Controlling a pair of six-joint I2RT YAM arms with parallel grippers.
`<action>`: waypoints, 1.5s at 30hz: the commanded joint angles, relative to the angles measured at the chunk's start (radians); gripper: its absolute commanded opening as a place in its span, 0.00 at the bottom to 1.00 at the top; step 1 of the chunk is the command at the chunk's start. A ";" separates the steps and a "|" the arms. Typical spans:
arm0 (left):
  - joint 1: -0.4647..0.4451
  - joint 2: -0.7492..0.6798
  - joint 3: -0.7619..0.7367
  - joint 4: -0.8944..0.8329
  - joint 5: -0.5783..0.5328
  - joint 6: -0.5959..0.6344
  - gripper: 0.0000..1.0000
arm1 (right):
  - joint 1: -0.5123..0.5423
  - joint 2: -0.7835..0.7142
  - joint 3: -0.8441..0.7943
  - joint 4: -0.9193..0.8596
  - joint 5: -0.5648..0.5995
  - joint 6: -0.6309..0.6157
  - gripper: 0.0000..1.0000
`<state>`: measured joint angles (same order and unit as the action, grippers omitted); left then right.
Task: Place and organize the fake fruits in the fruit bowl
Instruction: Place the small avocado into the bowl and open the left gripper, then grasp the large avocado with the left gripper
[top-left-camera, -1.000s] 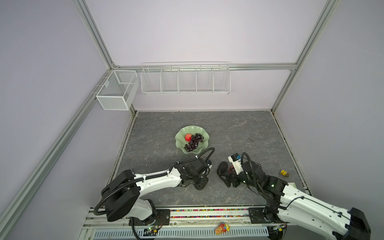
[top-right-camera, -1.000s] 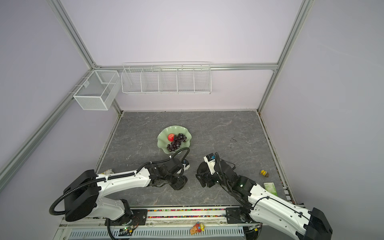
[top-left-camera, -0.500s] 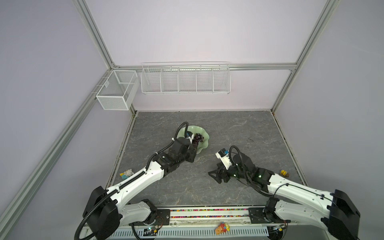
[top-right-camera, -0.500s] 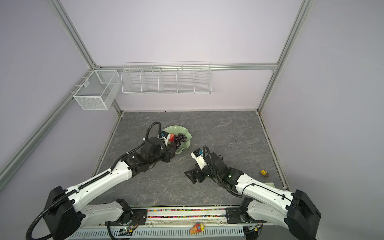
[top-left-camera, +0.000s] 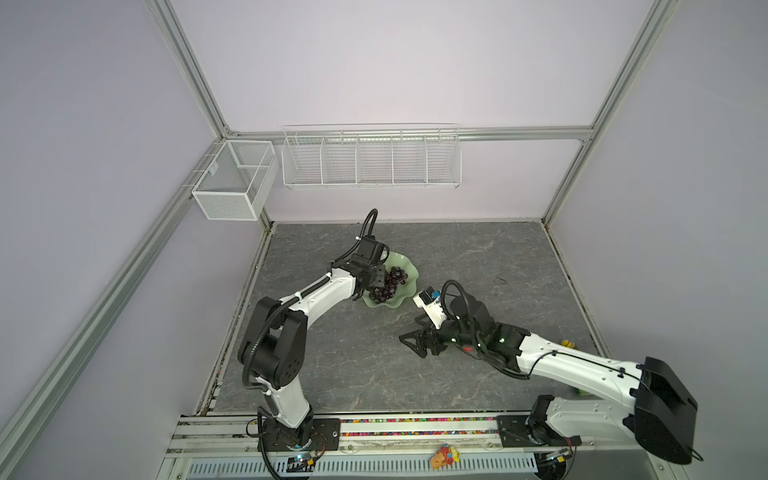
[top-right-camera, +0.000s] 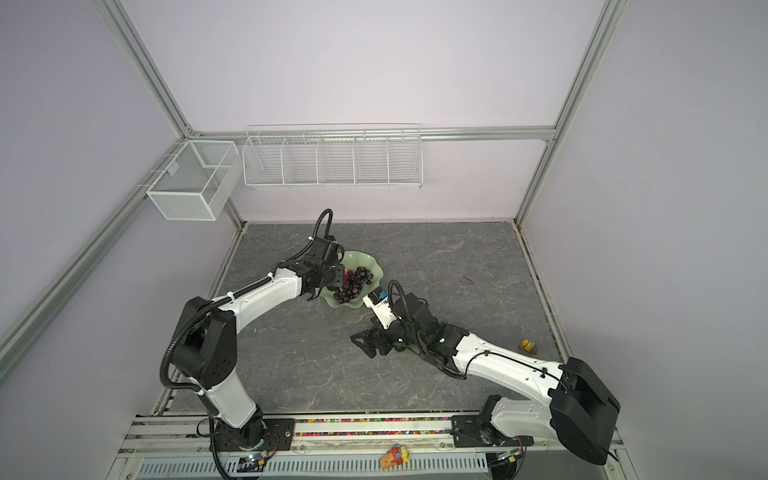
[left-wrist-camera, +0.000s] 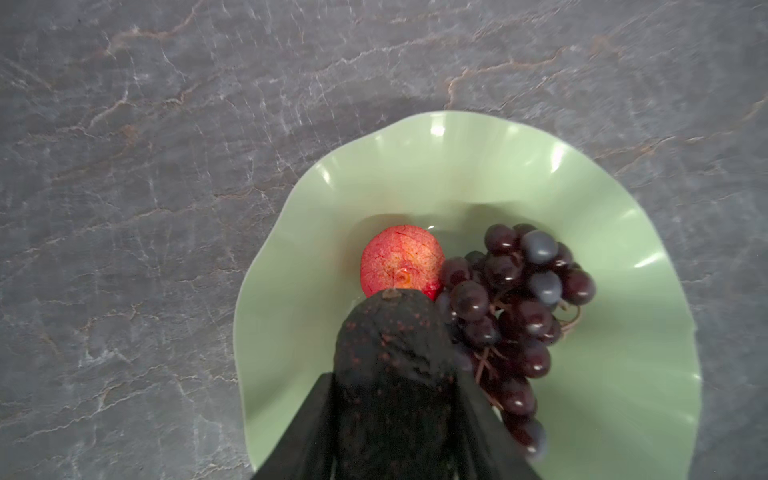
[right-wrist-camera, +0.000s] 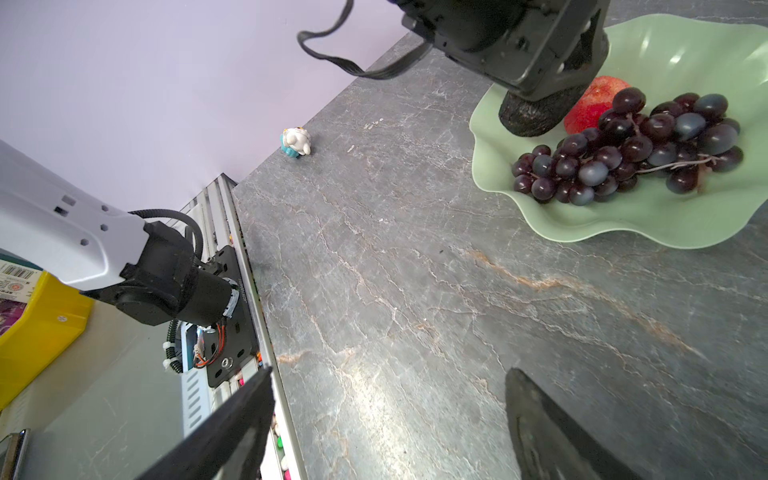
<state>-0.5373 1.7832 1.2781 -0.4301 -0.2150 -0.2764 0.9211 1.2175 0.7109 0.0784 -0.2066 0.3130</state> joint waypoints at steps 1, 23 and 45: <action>0.008 0.017 0.031 -0.058 -0.032 -0.044 0.42 | 0.007 -0.046 -0.021 -0.027 0.023 -0.021 0.88; -0.137 -0.215 -0.139 0.035 0.211 0.044 0.65 | -0.087 -0.265 -0.189 -0.119 0.142 0.104 0.88; -0.530 0.080 -0.011 0.012 0.249 0.022 0.72 | -0.216 -0.755 -0.307 -0.549 0.263 0.195 0.89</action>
<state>-1.0599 1.8378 1.2259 -0.3893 0.0277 -0.2497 0.7132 0.4484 0.4126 -0.4671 0.0483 0.4980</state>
